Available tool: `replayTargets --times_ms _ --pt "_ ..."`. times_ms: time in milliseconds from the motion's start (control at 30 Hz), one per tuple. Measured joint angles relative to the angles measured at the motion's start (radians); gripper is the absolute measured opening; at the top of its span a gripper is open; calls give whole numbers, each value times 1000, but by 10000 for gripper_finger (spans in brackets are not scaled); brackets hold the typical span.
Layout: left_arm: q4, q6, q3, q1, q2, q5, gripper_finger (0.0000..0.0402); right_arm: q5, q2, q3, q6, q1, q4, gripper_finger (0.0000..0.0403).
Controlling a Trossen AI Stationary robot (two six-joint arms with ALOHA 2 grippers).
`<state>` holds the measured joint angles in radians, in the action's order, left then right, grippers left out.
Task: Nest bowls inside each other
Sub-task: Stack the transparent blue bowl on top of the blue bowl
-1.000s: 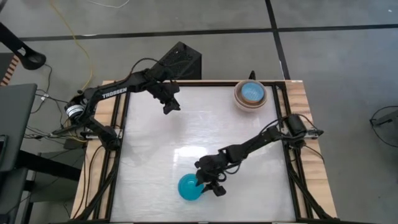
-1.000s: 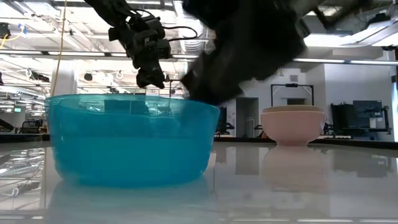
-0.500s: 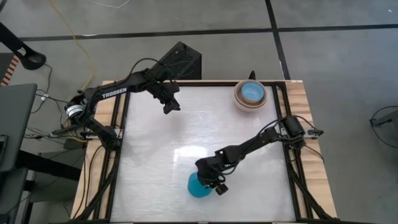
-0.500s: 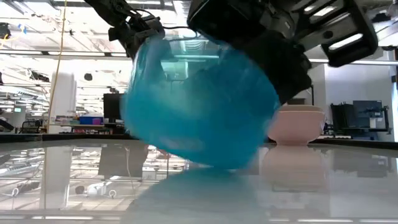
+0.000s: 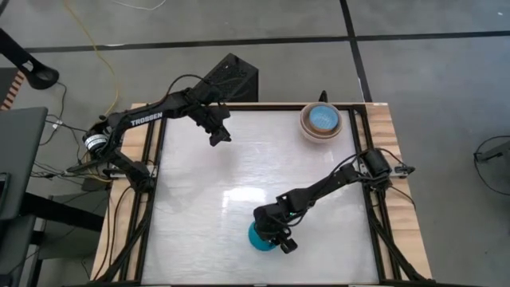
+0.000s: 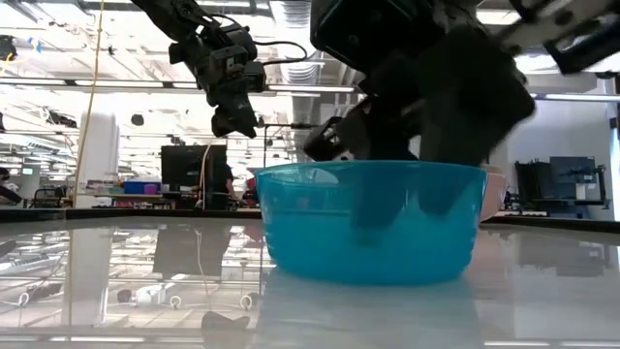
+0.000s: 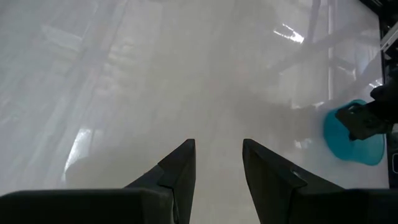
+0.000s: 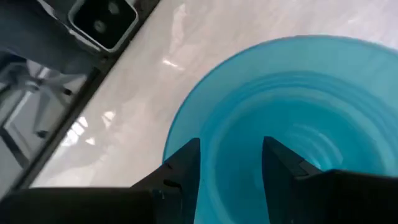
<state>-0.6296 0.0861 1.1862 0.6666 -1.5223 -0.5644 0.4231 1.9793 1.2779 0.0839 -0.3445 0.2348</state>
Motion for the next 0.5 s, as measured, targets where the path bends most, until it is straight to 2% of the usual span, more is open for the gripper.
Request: replayTargets --times_ms 267,400,500 --pt "0 -5 0 -2 0 -8 121 90 -44 0 -36 66 -30 154" --pt "0 -9 0 -5 0 -12 121 185 -45 0 -83 68 -40 158" --pt "0 -8 0 -5 0 -15 121 213 -45 0 -103 51 -29 159"
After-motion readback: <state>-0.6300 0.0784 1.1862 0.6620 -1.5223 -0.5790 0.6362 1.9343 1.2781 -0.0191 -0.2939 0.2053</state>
